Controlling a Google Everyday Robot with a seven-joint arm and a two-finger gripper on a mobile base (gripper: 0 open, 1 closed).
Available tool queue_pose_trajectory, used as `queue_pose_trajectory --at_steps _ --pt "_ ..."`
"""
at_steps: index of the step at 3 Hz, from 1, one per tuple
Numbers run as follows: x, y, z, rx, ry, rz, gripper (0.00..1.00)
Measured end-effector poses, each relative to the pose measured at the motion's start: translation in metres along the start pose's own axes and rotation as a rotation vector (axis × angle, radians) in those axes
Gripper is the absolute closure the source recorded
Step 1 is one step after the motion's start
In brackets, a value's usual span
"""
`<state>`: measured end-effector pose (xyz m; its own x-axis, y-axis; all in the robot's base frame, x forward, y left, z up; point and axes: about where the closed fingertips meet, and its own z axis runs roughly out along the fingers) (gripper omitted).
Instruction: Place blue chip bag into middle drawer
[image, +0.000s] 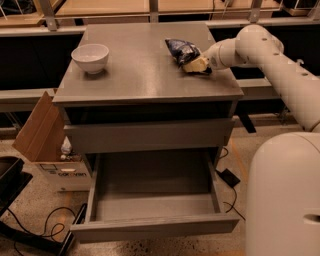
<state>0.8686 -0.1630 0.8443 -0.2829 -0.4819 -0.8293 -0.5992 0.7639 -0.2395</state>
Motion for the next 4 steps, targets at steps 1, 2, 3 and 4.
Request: queue_pose_trajectory --at_steps 1,2,3,4 --pt "-0.0003 -0.0001 -0.0002 0.0 0.0 0.0 1.0" --pt "-0.0003 -0.0001 -0.0002 0.0 0.0 0.0 1.0" --pt "-0.0003 -0.0001 -0.0002 0.0 0.0 0.0 1.0" --pt "-0.0003 -0.0001 -0.0002 0.0 0.0 0.0 1.0"
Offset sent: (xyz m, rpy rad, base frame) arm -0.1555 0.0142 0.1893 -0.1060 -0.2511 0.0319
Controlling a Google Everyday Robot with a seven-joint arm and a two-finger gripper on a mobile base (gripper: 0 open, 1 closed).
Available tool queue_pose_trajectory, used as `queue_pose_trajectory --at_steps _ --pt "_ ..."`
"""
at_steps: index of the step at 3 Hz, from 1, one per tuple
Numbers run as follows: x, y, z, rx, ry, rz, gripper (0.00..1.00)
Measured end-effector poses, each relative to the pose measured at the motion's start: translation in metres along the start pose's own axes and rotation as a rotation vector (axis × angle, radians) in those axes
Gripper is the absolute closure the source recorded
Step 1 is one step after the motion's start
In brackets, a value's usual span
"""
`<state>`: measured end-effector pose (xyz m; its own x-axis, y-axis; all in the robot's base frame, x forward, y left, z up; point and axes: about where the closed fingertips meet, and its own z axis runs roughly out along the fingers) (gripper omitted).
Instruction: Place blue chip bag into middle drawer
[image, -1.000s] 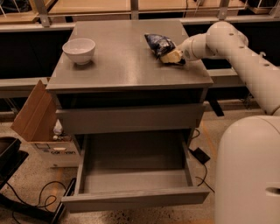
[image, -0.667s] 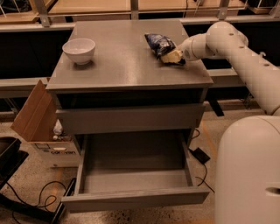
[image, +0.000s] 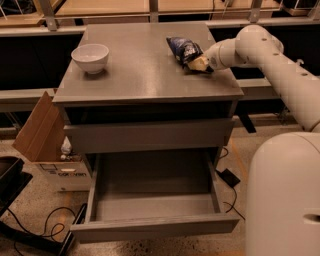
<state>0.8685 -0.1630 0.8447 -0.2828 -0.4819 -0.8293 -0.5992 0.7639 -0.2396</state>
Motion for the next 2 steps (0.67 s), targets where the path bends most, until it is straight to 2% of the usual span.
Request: queue_pose_trajectory --at_steps 1,2 --pt "-0.031 0.005 -0.05 0.064 -0.05 -0.064 1.0" --pt "-0.081 0.014 -0.144 0.188 -0.168 -0.142 1.0"
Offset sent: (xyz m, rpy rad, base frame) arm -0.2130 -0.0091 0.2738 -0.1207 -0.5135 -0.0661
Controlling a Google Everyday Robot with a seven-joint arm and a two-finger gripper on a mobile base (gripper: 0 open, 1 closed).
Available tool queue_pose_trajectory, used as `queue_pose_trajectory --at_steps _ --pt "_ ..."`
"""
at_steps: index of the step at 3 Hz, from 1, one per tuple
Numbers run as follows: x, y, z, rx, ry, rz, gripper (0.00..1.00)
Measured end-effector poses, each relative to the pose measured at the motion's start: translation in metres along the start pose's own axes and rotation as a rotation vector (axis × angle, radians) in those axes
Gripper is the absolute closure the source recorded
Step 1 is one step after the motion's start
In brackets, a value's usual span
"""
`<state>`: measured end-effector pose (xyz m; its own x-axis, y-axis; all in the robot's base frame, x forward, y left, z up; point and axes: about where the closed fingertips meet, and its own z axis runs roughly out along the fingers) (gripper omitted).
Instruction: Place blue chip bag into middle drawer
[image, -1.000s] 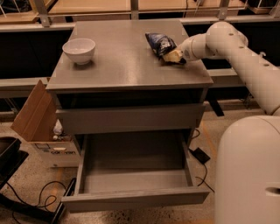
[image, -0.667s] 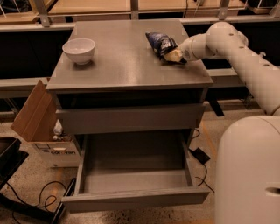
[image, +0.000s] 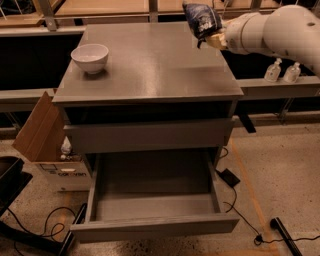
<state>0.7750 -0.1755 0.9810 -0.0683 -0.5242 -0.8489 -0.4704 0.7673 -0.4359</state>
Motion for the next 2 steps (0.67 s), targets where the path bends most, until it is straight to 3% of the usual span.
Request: queue_pose_trajectory --at_steps 1,2 --pt "-0.042 0.005 -0.064 0.032 -0.061 -0.047 1.0" --pt "-0.057 0.02 -0.112 0.001 -0.077 -0.058 1.0"
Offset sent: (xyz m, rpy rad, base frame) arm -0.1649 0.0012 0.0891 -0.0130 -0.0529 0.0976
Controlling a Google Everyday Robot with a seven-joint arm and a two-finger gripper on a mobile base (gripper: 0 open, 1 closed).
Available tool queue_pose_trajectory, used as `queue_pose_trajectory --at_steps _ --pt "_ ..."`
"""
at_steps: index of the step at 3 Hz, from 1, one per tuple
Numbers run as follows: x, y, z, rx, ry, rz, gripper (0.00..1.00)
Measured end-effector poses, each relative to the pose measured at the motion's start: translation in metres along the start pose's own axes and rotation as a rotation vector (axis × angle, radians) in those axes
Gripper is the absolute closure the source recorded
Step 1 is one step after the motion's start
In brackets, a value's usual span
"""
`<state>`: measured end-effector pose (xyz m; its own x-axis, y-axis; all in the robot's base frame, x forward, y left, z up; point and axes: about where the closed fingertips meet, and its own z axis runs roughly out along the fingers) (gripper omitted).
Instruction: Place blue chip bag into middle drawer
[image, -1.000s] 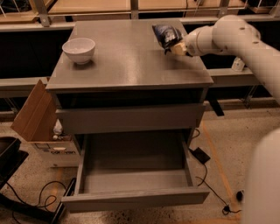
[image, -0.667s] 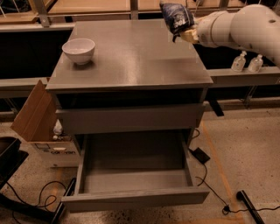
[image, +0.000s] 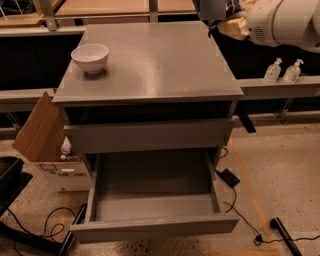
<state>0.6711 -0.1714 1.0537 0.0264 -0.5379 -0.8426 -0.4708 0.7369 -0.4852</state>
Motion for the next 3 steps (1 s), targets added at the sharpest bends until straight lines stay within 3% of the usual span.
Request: queue_pose_trajectory --at_steps 1,2,3 --pt "0.015 0.018 -0.038 -0.073 0.047 0.025 1.0" --pt "0.054 0.042 -0.071 -0.204 0.117 0.069 1.0" --pt "0.11 0.07 -0.095 -0.335 0.152 0.149 1.0"
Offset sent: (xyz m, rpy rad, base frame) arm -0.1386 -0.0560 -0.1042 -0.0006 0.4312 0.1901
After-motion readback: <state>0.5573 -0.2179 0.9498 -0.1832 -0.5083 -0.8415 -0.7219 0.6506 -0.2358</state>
